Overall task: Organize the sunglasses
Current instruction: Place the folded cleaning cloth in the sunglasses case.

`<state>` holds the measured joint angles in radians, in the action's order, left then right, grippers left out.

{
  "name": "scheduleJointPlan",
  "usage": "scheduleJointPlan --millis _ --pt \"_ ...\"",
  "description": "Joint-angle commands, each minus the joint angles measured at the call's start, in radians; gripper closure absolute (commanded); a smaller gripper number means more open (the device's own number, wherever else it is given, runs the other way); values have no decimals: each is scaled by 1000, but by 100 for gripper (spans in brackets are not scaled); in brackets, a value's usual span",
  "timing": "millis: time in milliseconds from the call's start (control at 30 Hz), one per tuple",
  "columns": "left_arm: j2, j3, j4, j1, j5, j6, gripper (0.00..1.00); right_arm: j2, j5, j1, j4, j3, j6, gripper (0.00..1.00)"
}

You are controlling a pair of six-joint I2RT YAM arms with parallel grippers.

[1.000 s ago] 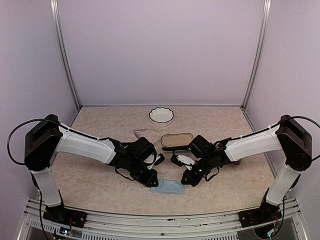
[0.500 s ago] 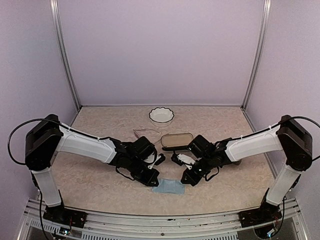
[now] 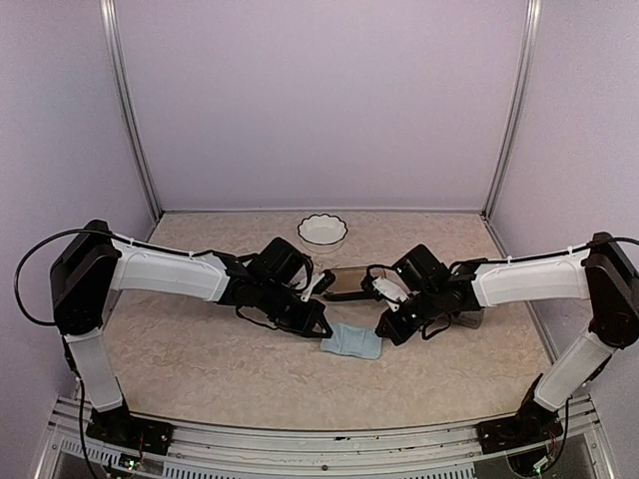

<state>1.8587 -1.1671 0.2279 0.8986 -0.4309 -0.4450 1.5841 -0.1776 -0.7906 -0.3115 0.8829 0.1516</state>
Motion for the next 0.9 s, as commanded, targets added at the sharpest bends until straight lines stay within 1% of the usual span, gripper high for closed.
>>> scheduleJointPlan --millis 0,200,367,700,867 --pt "36 -62 -67 -38 -51 -34 100 -42 51 51 -46 58 -19 100" --pt "67 -123 -77 -75 -62 -55 100 -42 78 113 -82 140 -46 100" --pt "112 -193 -63 -114 -43 -73 100 -16 84 160 -104 215 -78 100" --pt "201 -325 -74 -171 -38 -72 100 91 87 223 -121 370 -130 100" --pt "243 -375 -63 -189 -25 -46 100 152 91 245 -121 424 -149 100"
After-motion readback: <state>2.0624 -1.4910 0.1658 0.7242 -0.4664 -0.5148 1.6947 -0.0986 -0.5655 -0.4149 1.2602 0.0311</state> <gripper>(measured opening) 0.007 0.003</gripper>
